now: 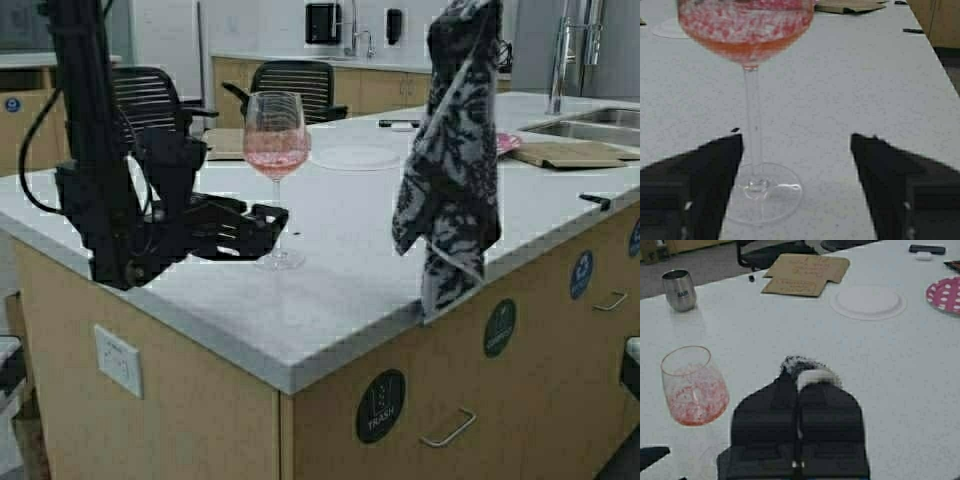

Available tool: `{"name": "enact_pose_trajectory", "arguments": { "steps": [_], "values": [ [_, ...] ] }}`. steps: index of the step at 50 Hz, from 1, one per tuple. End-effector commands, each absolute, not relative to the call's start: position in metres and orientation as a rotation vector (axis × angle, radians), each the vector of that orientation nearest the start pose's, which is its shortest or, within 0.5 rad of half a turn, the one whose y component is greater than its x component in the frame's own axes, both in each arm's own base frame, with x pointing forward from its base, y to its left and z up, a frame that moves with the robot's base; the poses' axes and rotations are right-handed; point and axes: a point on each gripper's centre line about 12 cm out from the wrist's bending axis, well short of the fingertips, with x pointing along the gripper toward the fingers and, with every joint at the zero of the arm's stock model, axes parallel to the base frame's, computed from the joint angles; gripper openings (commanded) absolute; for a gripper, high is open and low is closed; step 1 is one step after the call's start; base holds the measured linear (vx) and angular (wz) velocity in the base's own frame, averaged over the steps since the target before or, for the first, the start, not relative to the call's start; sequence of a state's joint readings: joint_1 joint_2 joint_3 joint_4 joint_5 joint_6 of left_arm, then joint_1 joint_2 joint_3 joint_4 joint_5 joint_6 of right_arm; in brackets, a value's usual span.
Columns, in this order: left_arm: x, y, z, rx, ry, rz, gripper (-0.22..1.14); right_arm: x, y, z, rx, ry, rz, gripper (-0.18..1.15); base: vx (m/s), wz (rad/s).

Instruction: Get the cloth and wipe up the spill under the wine glass

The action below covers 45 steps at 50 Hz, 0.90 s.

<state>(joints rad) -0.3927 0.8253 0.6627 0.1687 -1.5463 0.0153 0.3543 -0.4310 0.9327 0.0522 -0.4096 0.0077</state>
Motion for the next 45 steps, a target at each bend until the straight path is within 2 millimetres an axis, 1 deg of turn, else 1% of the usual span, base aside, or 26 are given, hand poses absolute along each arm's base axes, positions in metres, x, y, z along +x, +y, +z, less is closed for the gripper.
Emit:
{"name": "enact_pose_trajectory", "arguments": {
  "steps": [1,8,15,20,30,38,45],
  "values": [
    [0.37,-0.183,-0.003,0.001,-0.099,-0.545,0.98,0.294,0.107,0.284,0.044,0.05,0.334,0.06,0.05,-0.04],
    [0.377,-0.175,-0.006,-0.005,-0.096,-0.438,0.98,0.294,0.107,0.285,0.044,0.049,0.334,0.06,0.04,-0.03],
    [0.382,-0.175,-0.007,-0.009,-0.106,-0.418,0.98,0.294,0.107,0.285,0.046,0.047,0.334,0.06,0.03,-0.03],
    [0.388,-0.177,-0.009,-0.012,-0.119,-0.413,0.98,0.294,0.107,0.285,0.046,0.049,0.334,0.06,0.03,-0.02],
    [0.403,-0.184,-0.018,-0.015,-0.099,-0.414,0.98,0.294,0.107,0.285,0.046,0.049,0.334,0.06,0.02,-0.02],
    [0.417,-0.191,-0.019,-0.017,-0.091,-0.414,0.98,0.294,0.107,0.285,0.045,0.047,0.336,0.06,0.02,-0.02],
    [0.428,-0.194,-0.016,-0.026,-0.114,-0.399,0.97,0.294,0.107,0.285,0.046,0.049,0.334,0.06,0.02,-0.02]
  ]
}}
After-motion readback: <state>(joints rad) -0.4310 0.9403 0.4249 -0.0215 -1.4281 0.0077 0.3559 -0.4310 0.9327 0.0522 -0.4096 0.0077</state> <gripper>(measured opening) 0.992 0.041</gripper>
